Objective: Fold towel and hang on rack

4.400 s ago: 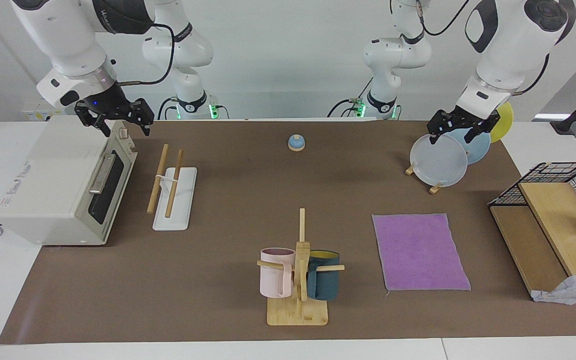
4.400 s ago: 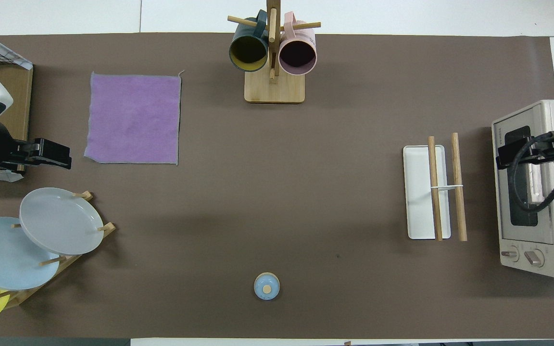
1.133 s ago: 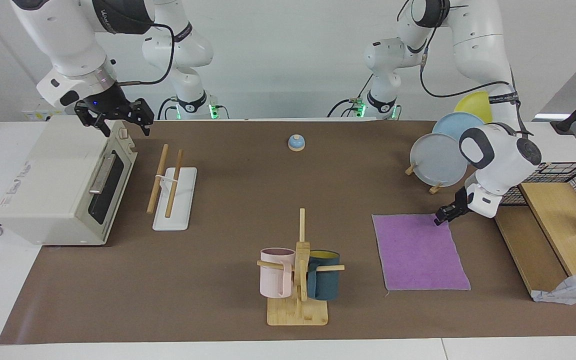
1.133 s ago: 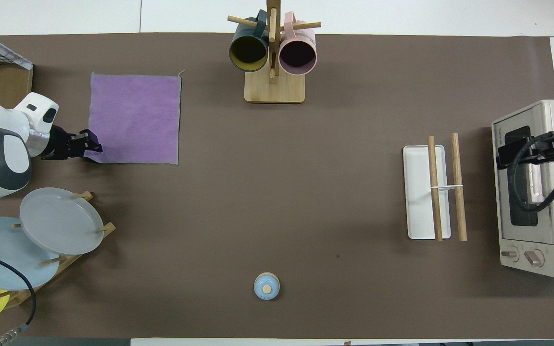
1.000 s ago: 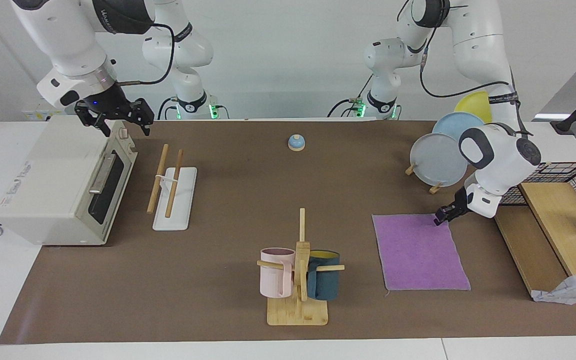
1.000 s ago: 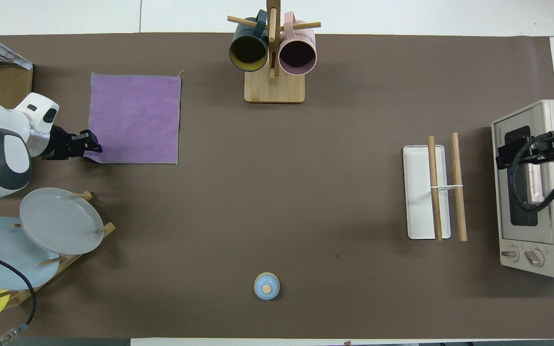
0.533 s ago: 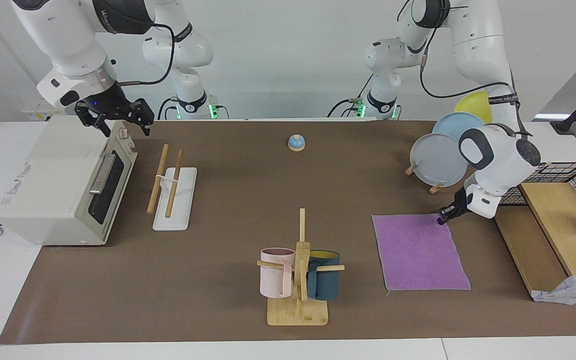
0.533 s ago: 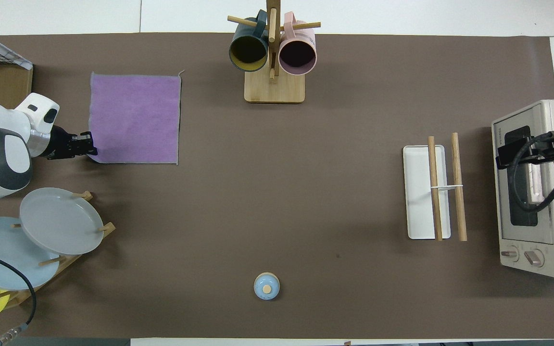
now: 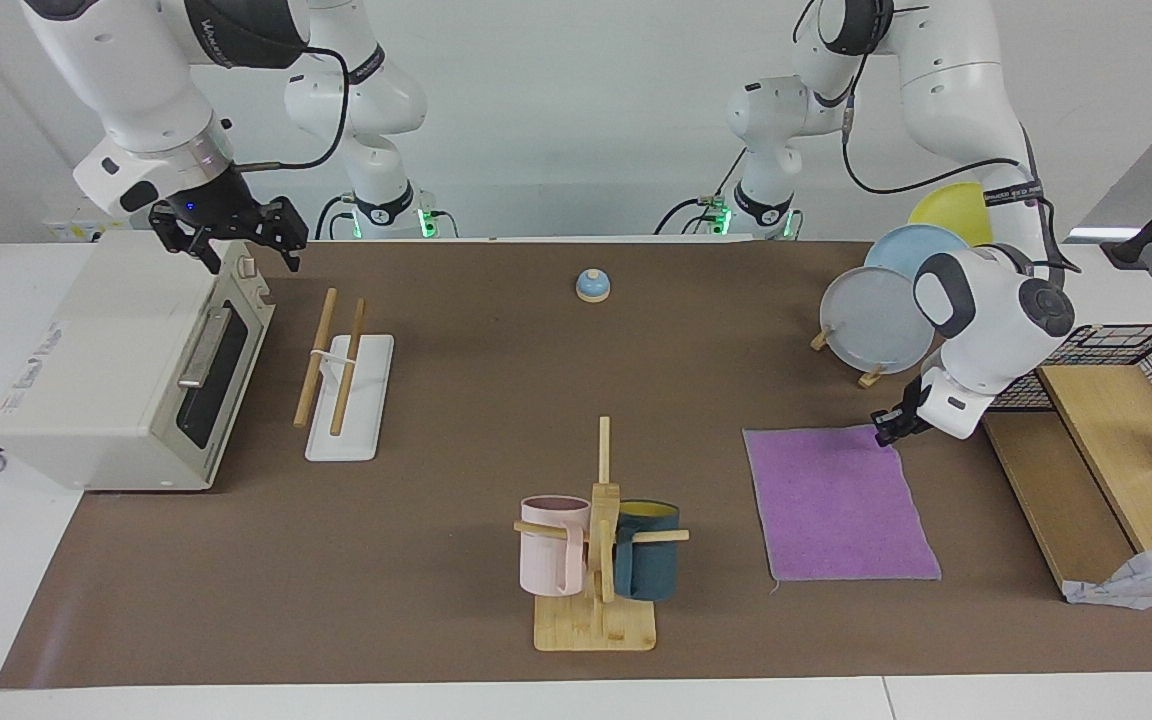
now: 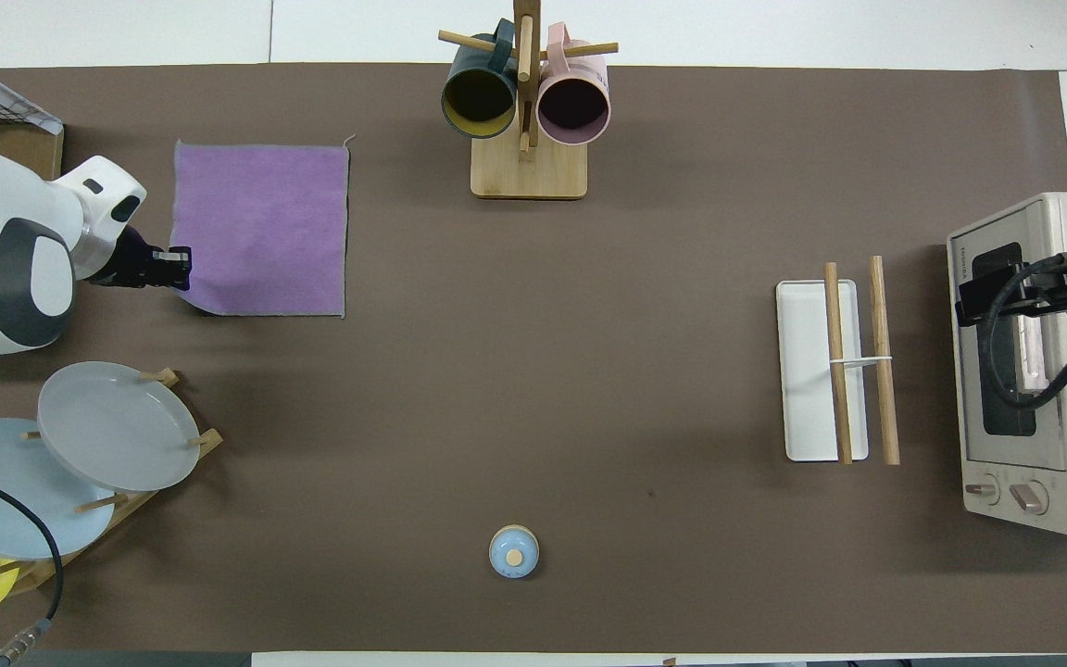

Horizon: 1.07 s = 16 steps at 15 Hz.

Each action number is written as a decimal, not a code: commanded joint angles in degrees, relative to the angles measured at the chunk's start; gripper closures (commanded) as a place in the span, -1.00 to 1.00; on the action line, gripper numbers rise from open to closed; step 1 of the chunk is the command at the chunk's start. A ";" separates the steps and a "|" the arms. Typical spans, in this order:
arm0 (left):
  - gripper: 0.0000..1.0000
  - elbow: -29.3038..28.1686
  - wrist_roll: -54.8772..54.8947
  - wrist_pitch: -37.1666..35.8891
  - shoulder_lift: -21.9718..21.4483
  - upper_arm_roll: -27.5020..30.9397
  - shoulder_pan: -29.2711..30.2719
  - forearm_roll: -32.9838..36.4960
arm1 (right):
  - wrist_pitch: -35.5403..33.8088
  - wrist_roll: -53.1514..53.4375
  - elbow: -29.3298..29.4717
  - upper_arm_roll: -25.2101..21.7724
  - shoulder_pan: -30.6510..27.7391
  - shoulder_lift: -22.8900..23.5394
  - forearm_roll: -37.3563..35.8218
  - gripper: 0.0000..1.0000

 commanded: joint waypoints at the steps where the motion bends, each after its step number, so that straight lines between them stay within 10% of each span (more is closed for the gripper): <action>1: 1.00 3.59 -0.92 -5.46 -0.59 0.82 -9.39 3.20 | -0.02 -0.65 -0.61 0.44 -0.95 -0.79 1.22 -1.00; 6: 1.00 -0.79 -8.13 -0.11 2.83 0.82 -24.71 17.43 | -0.02 -0.65 -0.61 0.44 -0.95 -0.79 1.22 -1.00; 14: 0.98 -1.78 -16.65 2.45 3.19 0.47 -24.55 16.05 | -0.02 -0.65 -0.61 0.44 -0.95 -0.79 1.22 -1.00; 16: -0.90 -1.69 -16.66 2.36 2.93 0.47 -24.46 14.29 | 0.07 -0.65 -0.61 0.44 -0.95 -0.79 1.22 -1.00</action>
